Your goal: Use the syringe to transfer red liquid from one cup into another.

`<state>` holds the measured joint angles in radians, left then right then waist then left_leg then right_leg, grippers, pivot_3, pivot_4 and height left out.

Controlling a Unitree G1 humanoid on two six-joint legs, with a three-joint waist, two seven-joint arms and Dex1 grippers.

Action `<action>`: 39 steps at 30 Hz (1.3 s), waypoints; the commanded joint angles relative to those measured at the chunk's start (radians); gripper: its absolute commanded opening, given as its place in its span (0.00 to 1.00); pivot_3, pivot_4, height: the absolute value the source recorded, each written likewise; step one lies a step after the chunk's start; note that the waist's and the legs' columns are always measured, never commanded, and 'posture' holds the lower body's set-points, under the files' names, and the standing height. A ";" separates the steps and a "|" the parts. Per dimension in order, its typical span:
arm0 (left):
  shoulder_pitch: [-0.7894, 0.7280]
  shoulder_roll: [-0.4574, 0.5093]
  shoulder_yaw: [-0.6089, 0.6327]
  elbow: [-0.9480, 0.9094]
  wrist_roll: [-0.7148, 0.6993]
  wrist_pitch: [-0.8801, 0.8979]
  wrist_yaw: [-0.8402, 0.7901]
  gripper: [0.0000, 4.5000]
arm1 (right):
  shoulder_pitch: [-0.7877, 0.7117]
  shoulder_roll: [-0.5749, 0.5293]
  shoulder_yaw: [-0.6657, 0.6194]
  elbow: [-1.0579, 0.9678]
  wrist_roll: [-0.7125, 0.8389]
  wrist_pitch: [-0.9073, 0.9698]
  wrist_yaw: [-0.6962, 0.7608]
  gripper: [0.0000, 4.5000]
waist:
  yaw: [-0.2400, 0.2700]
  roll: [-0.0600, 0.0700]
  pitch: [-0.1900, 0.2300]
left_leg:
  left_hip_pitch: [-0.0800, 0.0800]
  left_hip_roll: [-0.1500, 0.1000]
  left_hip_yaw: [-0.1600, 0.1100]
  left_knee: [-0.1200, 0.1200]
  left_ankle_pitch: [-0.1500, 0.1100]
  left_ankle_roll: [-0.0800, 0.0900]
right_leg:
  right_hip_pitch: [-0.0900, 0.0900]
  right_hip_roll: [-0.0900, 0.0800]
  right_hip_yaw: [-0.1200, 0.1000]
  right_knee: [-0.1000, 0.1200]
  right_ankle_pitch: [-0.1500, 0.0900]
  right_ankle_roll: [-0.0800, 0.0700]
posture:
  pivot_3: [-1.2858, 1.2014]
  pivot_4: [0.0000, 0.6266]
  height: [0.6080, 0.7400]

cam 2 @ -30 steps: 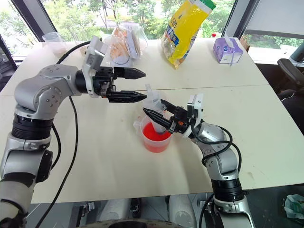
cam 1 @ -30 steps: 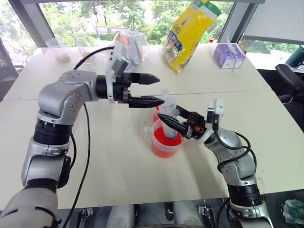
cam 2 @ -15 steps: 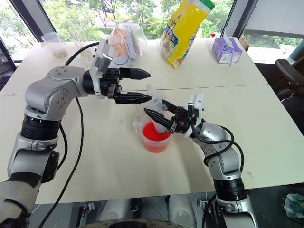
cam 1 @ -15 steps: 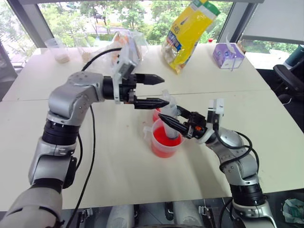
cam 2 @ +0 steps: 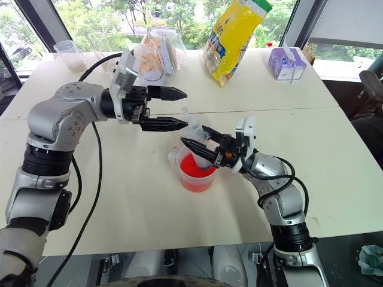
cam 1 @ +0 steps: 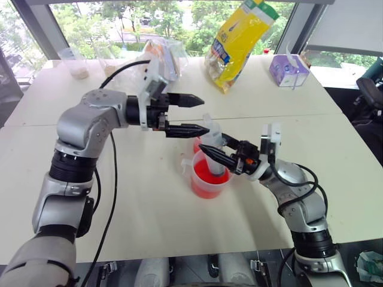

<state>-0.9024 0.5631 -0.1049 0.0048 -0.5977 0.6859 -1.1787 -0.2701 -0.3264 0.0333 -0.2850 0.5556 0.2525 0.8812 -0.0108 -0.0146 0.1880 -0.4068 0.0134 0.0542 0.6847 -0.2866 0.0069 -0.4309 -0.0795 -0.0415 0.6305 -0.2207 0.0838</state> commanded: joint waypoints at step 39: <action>-0.005 -0.068 0.033 0.050 0.044 -0.057 0.050 1.00 | -0.015 -0.032 0.008 -0.061 0.040 0.012 0.018 0.31 | 0.001 0.000 0.000 | 0.000 0.000 0.000 0.001 0.000 0.000 | 0.001 0.000 0.000 0.000 0.000 0.000 | 0.52 0.24 1.00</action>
<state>-0.8786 0.4967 -0.0684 0.0612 -0.5697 0.6467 -1.1443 -0.2764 -0.3547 0.0507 -0.2932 0.5736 0.2752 0.8960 -0.0093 -0.0147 0.1880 -0.4067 0.0131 0.0541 0.6856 -0.2866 0.0069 -0.4303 -0.0797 -0.0416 0.6309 -0.2207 0.0839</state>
